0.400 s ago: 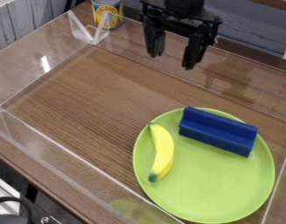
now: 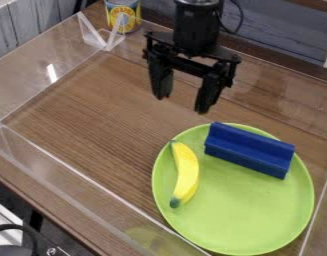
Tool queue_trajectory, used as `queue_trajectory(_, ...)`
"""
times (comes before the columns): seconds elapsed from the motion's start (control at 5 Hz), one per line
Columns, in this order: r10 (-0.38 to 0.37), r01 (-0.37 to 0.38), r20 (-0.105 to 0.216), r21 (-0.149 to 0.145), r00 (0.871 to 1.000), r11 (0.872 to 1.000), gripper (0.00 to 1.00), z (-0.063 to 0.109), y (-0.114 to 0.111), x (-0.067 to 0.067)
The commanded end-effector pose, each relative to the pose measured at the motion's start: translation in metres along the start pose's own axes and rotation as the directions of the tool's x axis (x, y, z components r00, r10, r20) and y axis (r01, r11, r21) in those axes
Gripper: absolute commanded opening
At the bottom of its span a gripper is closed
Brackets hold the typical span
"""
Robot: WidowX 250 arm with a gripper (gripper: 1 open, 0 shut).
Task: Remove the banana from inside the green plate and put it on the table
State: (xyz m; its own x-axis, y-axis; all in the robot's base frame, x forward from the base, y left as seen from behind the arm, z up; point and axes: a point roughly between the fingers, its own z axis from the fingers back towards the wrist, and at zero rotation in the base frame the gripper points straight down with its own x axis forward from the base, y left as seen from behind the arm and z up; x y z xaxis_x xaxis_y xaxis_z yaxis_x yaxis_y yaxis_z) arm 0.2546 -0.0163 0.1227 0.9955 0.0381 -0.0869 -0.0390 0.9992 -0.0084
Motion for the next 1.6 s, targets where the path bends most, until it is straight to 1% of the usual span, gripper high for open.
queue_trajectory(0.0,0.004,-0.004,0.041,-0.005,0.999,1.0,1.0,0.007,-0.005,-0.011)
queue_trajectory(0.4,0.003,-0.002,0.043,-0.012,0.999,1.0,1.0,0.0,-0.012,-0.022)
queue_trajectory(0.6,0.004,-0.004,0.05,-0.017,0.999,1.0,1.0,-0.004,-0.014,-0.028)
queue_trajectory(1.0,0.006,-0.005,0.043,-0.019,0.999,1.0,1.0,-0.014,-0.017,-0.032)
queue_trajectory(1.4,-0.001,0.002,0.038,-0.023,0.999,1.0,1.0,-0.022,-0.019,-0.034)
